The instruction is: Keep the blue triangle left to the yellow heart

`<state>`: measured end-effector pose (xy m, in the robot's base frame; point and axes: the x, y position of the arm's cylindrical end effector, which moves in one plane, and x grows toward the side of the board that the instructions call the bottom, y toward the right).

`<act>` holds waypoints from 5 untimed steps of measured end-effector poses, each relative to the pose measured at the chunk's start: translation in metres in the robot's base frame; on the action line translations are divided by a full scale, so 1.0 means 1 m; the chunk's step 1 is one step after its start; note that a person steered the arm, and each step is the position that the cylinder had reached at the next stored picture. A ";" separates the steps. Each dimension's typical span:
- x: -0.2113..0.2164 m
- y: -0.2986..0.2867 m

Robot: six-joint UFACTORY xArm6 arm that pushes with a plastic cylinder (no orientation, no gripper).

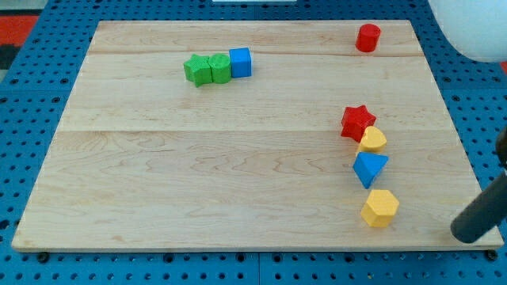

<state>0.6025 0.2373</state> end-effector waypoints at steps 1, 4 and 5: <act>-0.030 -0.047; -0.078 -0.066; -0.096 -0.109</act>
<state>0.5069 0.1280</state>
